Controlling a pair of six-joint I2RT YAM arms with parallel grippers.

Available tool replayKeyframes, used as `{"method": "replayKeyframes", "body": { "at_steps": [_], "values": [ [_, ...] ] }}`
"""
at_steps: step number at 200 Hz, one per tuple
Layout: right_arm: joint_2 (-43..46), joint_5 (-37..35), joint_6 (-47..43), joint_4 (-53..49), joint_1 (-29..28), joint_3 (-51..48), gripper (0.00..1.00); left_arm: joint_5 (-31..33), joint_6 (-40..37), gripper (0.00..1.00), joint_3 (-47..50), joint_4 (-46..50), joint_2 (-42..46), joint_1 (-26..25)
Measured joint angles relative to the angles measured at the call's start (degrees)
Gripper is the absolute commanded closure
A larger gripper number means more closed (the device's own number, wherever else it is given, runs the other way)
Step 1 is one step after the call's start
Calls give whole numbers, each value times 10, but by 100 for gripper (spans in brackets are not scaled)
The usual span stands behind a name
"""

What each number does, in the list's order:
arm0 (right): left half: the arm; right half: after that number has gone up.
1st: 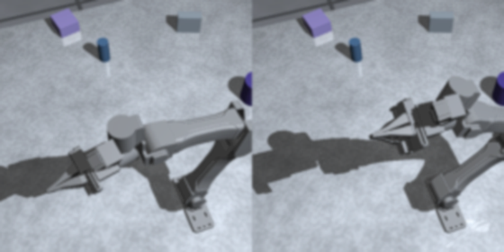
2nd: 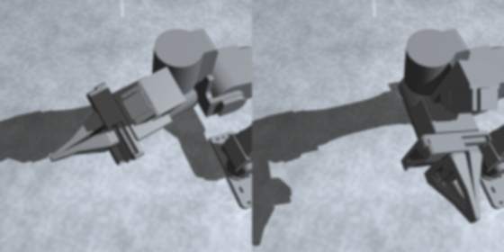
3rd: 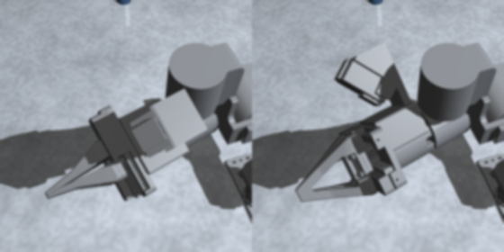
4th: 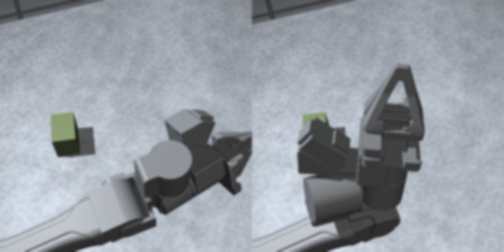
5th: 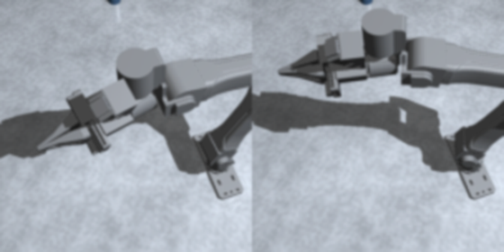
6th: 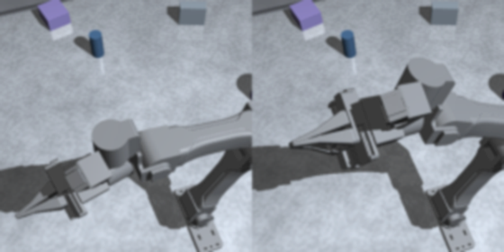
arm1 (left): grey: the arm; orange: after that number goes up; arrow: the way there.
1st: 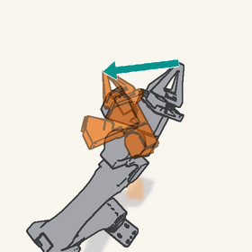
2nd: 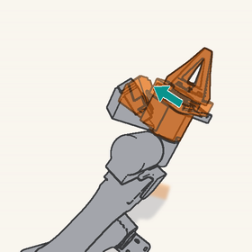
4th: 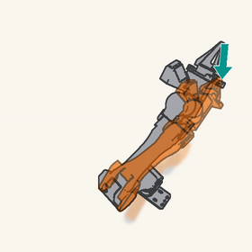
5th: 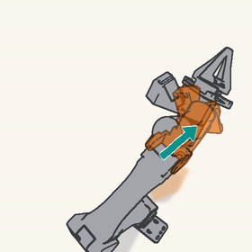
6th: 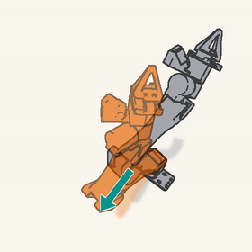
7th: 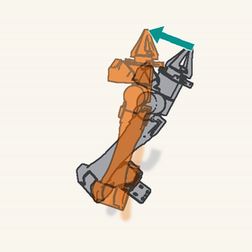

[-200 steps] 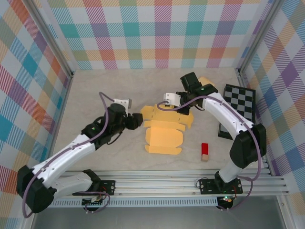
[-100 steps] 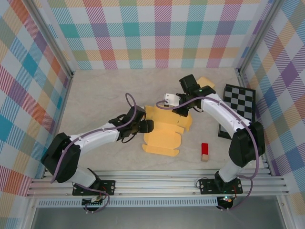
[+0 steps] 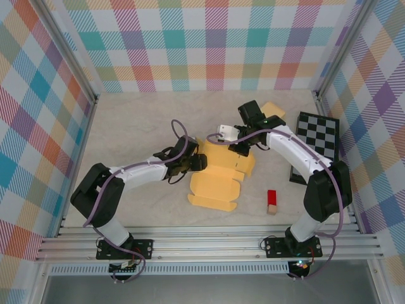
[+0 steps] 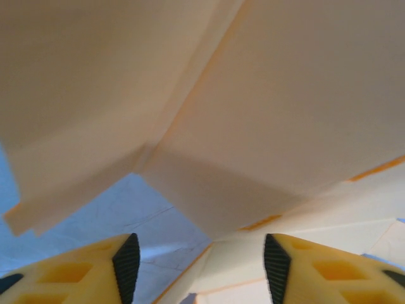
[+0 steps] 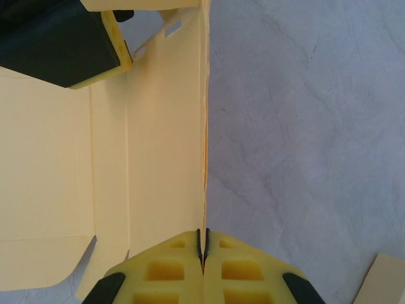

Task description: Fold the paper box

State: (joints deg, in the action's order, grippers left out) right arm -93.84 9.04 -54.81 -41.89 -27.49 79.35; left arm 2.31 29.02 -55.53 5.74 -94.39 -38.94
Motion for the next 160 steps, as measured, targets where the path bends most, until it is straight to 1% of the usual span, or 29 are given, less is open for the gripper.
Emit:
{"method": "replayKeyframes", "body": {
  "at_steps": [36, 88, 120, 160],
  "values": [
    [-2, -17, 22, 17, 0, -1, 100, -3, 56, 50, -22, 10, -9, -12],
    [-4, -48, 56, 50, 0, -28, 100, 3, 152, 44, -21, 31, -13, -49],
    [-3, -56, 78, 80, 0, -57, 100, 3, 213, 42, 10, 11, -17, -53],
    [2, -56, 96, 104, 0, -90, 100, 3, 255, 42, 18, -26, -54, -54]
  ]
}}
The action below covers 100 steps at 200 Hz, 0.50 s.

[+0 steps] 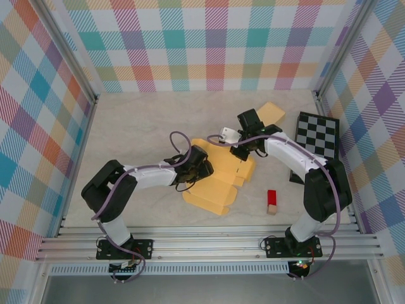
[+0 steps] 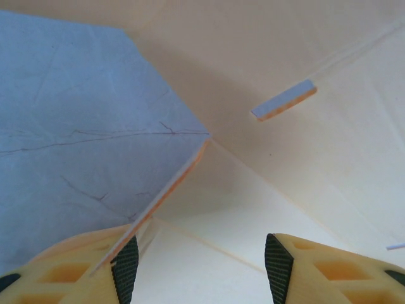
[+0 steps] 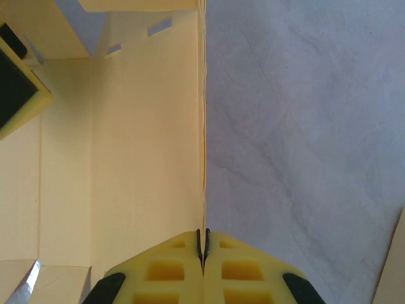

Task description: Fold the paper box

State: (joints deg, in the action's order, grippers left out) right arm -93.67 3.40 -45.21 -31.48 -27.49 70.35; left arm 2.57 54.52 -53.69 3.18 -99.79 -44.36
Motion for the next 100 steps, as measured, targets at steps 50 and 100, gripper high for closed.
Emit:
{"method": "replayKeyframes", "body": {
  "at_steps": [50, 100],
  "values": [
    [5, -15, 2, 18, 0, -21, 100, 10, -12, 40, -3, 18, 14, -6],
    [24, -28, -46, 34, 0, -30, 100, 66, -151, 31, -3, 120, 200, 2]
  ]
}}
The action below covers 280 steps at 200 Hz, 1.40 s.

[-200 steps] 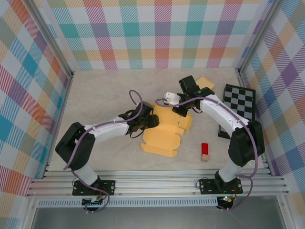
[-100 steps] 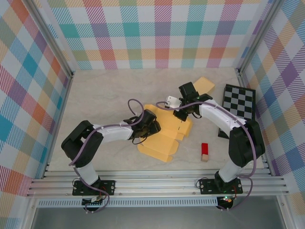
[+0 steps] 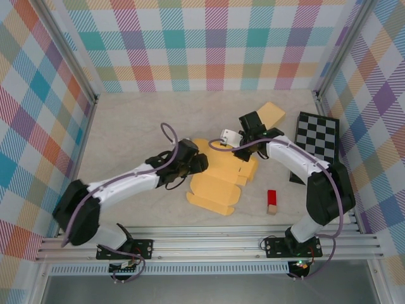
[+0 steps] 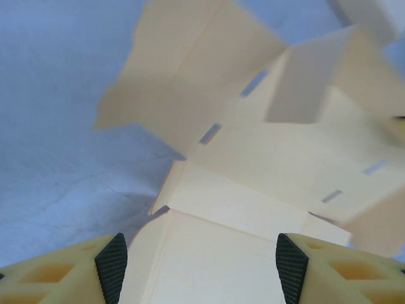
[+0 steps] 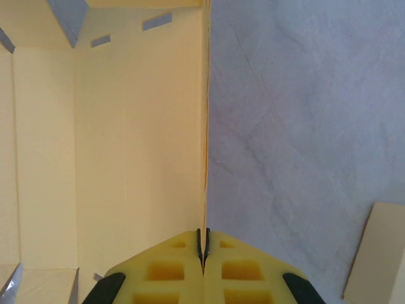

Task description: Fold the paper box

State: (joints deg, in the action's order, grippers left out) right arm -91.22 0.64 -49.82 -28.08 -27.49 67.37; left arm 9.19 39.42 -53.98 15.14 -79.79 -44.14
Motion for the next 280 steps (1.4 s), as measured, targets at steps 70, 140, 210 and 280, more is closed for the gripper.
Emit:
{"method": "replayKeyframes", "body": {
  "at_steps": [70, 140, 210, 280],
  "values": [
    [62, 21, -136, 108, 0, -73, 100, -1, -186, 34, 61, 12, 107, 174],
    [73, 71, -231, 139, 0, -89, 100, -99, -361, 42, 111, -138, 45, 205],
    [108, 91, -268, 170, 0, -120, 100, -176, -413, 46, 134, -212, 14, 183],
    [118, 29, -304, 364, -27, -259, 100, -172, -418, 49, 173, -232, -4, 104]
  ]
}}
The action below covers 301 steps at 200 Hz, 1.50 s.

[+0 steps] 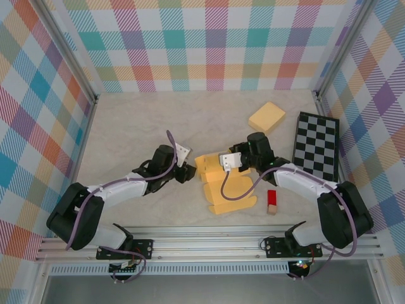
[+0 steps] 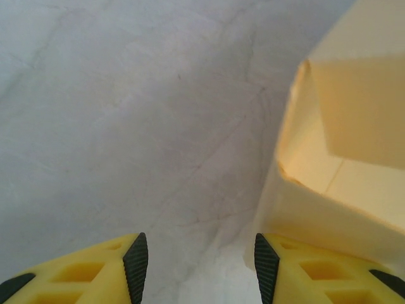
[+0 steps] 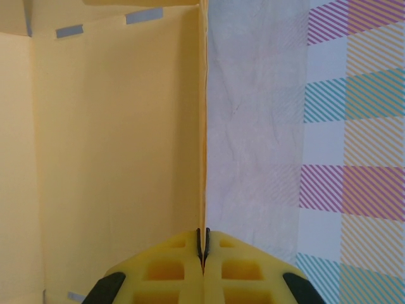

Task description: Fold the paper box

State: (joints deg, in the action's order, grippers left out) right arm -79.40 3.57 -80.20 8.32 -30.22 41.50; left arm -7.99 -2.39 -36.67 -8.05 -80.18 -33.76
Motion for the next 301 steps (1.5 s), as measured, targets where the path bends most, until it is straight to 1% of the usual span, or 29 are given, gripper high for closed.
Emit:
{"method": "replayKeyframes", "body": {
  "at_steps": [39, 104, 128, 161, 174, 202, 225, 243, 273, 301],
  "values": [
    [-12, -35, -9, 57, -10, -20, 100, 12, 0, 50, 5, -1, -9, -15],
    [-12, -86, -28, 123, -33, -56, 100, 34, 19, 50, -11, -13, -25, -81],
    [-12, -101, -48, 153, -40, -81, 100, 45, 19, 50, -20, -13, -34, -92],
    [-12, -109, -54, 162, -42, -92, 100, 63, 19, 49, -22, 9, -32, -94],
    [-11, -110, -57, 162, -42, -92, 100, 77, 19, 48, -22, 27, -19, -94],
    [-11, -111, -61, 163, -42, -92, 100, 94, 17, 46, -18, 56, 58, -89],
    [-11, -111, -62, 166, -42, -93, 100, 99, 19, 45, 4, 48, 135, -78],
    [-11, -111, -67, 187, -42, -101, 100, 115, 32, 47, 40, 35, 170, -66],
    [-7, -111, -78, 236, -43, -136, 100, 166, 72, 47, 99, 31, 166, -52],
    [-4, -111, -79, 269, -43, -154, 100, 193, 93, 47, 124, 28, 149, -47]
  ]
}}
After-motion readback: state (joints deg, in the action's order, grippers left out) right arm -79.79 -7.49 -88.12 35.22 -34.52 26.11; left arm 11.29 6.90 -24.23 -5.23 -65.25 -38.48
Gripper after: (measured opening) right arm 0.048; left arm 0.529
